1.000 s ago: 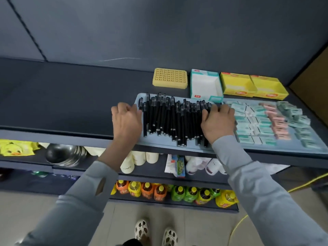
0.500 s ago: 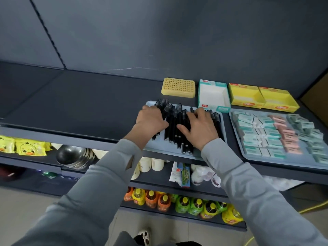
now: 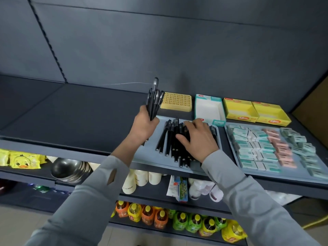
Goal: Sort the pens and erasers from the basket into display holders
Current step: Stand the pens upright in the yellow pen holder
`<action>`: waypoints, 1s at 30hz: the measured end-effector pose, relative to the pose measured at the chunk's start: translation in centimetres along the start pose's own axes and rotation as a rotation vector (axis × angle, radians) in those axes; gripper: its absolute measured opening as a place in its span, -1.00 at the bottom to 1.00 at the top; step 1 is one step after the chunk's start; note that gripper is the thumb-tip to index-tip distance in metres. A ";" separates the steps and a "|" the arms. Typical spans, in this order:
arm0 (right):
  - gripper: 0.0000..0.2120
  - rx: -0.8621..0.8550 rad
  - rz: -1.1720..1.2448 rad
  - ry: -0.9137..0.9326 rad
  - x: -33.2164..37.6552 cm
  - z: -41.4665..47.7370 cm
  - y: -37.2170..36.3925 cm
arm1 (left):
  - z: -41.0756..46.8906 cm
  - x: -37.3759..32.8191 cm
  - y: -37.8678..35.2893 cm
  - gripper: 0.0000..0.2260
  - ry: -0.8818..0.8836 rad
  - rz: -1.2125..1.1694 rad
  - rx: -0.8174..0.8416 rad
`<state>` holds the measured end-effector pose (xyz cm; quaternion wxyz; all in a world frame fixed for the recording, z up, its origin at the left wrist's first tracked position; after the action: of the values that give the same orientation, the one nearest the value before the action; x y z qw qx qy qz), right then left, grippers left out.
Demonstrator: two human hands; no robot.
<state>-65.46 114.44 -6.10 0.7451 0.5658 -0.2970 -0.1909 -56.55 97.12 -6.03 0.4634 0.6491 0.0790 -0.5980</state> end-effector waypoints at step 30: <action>-0.87 -0.268 0.969 -0.183 -0.2 17.4 6.0 | 6.3 1.7 -0.1 -0.76 0.058 -0.558 0.164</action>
<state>-77.41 103.61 2.73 0.7849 0.2434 -0.5625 0.0913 -60.59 92.05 -6.61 0.2245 0.6545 0.2190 -0.6879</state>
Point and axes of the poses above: each hand's wrist, its own z-axis towards the middle knuckle, its own y-axis out of the back of the hand, x = y × z, the point moved 3 cm from there along z, towards the middle knuckle, and after that the axes turned 2 degrees about -y, right-handed, at the moved point
